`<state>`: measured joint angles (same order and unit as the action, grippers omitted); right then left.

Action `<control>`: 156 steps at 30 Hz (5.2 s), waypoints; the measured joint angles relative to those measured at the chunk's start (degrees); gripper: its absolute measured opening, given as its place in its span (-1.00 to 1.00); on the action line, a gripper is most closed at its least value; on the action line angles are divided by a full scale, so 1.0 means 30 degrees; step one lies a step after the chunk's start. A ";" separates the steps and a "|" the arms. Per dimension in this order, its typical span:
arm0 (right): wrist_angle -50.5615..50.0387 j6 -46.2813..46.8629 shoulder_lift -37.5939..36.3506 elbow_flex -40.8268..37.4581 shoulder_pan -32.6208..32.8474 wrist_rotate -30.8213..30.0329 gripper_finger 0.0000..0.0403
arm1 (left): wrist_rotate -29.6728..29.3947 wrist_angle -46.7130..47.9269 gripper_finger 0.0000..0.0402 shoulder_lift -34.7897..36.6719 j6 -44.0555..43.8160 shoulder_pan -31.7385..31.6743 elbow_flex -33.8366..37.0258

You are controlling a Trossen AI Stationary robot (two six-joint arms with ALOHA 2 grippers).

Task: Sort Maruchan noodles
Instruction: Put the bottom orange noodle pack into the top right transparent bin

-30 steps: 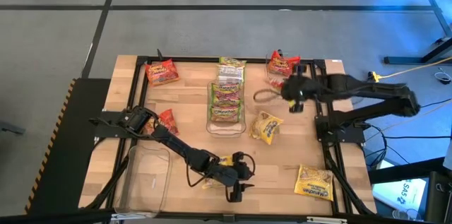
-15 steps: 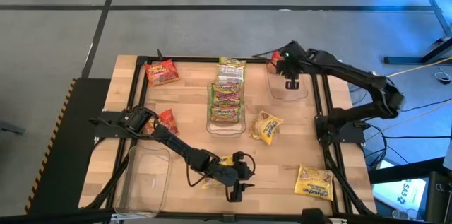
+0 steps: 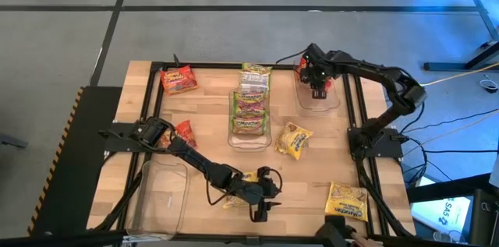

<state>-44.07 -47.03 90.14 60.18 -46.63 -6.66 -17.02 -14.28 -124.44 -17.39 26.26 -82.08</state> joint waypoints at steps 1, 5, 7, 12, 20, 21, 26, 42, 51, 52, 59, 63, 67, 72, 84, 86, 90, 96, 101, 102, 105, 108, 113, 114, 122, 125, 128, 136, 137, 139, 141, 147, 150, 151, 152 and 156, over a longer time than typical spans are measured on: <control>0.0092 0.0000 0.0195 0.0000 0.0006 -0.0057 -0.31 | 0.0008 0.0000 -0.05 0.0000 0.0000 0.0007 0.0000; 0.0675 -0.0213 0.0487 0.0000 0.0022 -0.0109 -0.31 | 0.0007 0.0000 -0.05 0.0000 0.0000 0.0000 0.0000; 0.0970 -0.0440 0.0508 0.0000 0.0022 -0.0167 -0.31 | 0.0007 0.0000 -0.05 0.0000 0.0000 0.0000 0.0000; 0.1315 -0.0415 0.0504 0.0000 0.0036 -0.0197 -0.22 | 0.0007 0.0000 -0.05 0.0000 0.0000 0.0000 0.0000; 0.1516 -0.0484 0.0468 0.0287 0.0051 -0.2315 0.17 | 0.0072 0.0007 -0.05 0.0000 0.0007 -0.0015 0.0000; 0.1535 -0.0457 0.0460 0.0437 0.0051 -0.2480 0.20 | 0.0079 0.0006 -0.05 0.0000 0.0007 -0.0015 0.0000; 0.1529 -0.0328 0.0453 0.0923 0.0041 -0.2717 0.29 | 0.0153 0.0007 -0.05 0.0000 0.0007 -0.0036 0.0000; 0.0159 0.0632 -0.2205 0.1105 0.2068 -0.4617 0.23 | -0.0066 0.0007 -0.05 0.0000 -0.0237 -0.0051 0.0000; -0.3037 0.7133 -0.5975 0.2503 0.7755 -0.1134 0.23 | -0.0690 -0.0147 -0.05 0.0000 -0.1615 -0.0142 0.0000; -0.3252 0.7799 -0.6542 0.2336 0.8769 -0.0271 0.23 | -0.0692 -0.0243 -0.05 0.0000 -0.1654 -0.0146 0.0000; -0.2780 1.3856 -1.0353 -0.0330 1.7509 0.0942 0.23 | -0.0131 0.0709 -0.05 0.0322 -0.2915 -0.0068 -0.0440; 0.0226 1.6810 -1.1743 -0.2731 2.2483 0.0032 0.23 | -0.0198 0.3872 -0.05 0.1503 -0.4088 0.0194 -0.1305; 0.2791 1.8685 -1.1875 -0.4876 2.6309 -0.2256 0.23 | -0.1906 0.8303 -0.05 0.2626 -0.6059 0.0428 -0.1813; 0.6128 1.9447 -1.0980 -0.6623 2.9182 -0.4657 0.23 | -0.2501 1.4231 -0.05 0.4529 -0.9816 0.0426 -0.2555; 0.8680 1.9180 -0.8584 -0.7611 3.0177 -0.7652 0.23 | -0.0516 2.8679 -0.05 0.8679 -1.9986 -0.0356 -0.2987; 0.9264 1.9185 -0.8164 -0.7602 3.0190 -0.7556 0.23 | -0.0452 3.1065 -0.05 0.8924 -2.1389 -0.0893 -0.2970; 1.0544 1.9056 -0.7247 -0.7594 3.0177 -0.7573 0.23 | 0.0636 3.4066 -0.05 0.8989 -2.3119 -0.2234 -0.2086; 1.2050 1.8103 -0.6024 -0.7613 3.0166 -0.6936 0.23 | 0.2941 3.4602 -0.05 0.9183 -2.0449 -0.4994 0.0519; 1.2719 1.8090 -0.5233 -0.7599 3.0163 -0.6929 0.23 | 0.4724 3.4731 -0.05 0.9586 -1.5697 -0.7522 0.2784; 1.2695 1.8090 -0.5133 -0.7599 3.0163 -0.6935 0.23 | 0.4905 3.4660 -0.05 0.9864 -1.4761 -0.8029 0.3400; 1.2799 1.8108 -0.4921 -0.7599 3.0163 -0.6932 0.23 | 0.6033 3.4187 -0.05 1.0963 -1.2031 -0.9312 0.5183; 1.2813 1.8111 -0.4887 -0.7599 3.0163 -0.6975 0.23 | 0.6264 3.4380 -0.05 1.2102 -1.0186 -1.0576 0.6693; 1.2820 1.7866 -0.4851 -0.7599 3.0119 -0.7579 0.23 | 0.6063 3.3063 -0.05 1.4704 -0.6881 -1.2864 0.8693; 1.2837 1.7641 -0.4853 -0.7599 2.9992 -0.7532 0.23 | 0.6168 3.2736 -0.05 1.5208 -0.6114 -1.3299 0.9083; 1.3094 1.7681 -0.4858 -0.7599 2.8542 -0.6178 0.23 | 0.6509 3.0099 -0.05 1.6215 -0.0641 -1.7030 1.1880; 1.3460 1.8031 -0.4858 -0.7599 2.7964 -0.5459 0.23 | 0.7145 2.8720 -0.05 1.6105 0.0806 -1.7998 1.2616; 1.3656 1.8201 -0.4858 -0.7599 2.7427 -0.4401 0.23 | 0.8546 2.7346 -0.05 1.6109 0.1964 -1.8777 1.3198; 1.3673 1.8384 -0.4844 -0.7599 2.6993 -0.4427 0.23 | 1.2771 2.3725 -0.07 1.6109 0.2973 -2.0093 1.4403; 1.3673 1.8374 -0.4836 -0.7599 2.6993 -0.4498 0.23 | 1.2971 2.3453 -0.09 1.6109 0.2973 -2.0138 1.4524; 1.3699 1.8231 -0.4772 -0.7599 2.6993 -0.4597 0.23 | 1.3061 2.2866 -0.17 1.6116 0.2994 -2.0105 1.4805; 1.3592 1.8207 -0.4676 -0.7599 2.6993 -0.4738 0.23 | 1.3225 2.2207 -0.28 1.6116 0.3002 -2.0003 1.5185; 1.3583 1.8159 -0.4561 -0.7599 2.7022 -0.4774 0.23 | 1.4364 2.1087 -0.70 1.6110 0.2968 -1.9536 1.5759; 1.3586 1.8178 -0.4567 -0.7599 2.7030 -0.4763 0.23 | 1.3766 2.1300 -0.93 1.6109 0.2871 -1.9072 1.5473; 1.3590 1.8178 -0.4567 -0.7599 2.7036 -0.4897 0.23 | 1.3424 2.1418 -0.96 1.6109 0.2843 -1.8895 1.5293; 1.3603 1.8178 -0.4567 -0.7599 2.7037 -0.4955 0.23 | 1.3036 2.1502 -0.97 1.6109 0.2725 -1.8702 1.5105; 1.3244 1.8184 -0.4672 -0.7593 2.7037 -0.5020 0.23 | 1.1361 2.1816 -0.99 1.6208 0.1841 -1.7482 1.3790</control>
<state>-4.33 7.53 76.13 37.40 34.48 -21.71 17.07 51.16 -75.82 -11.87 -26.18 -40.71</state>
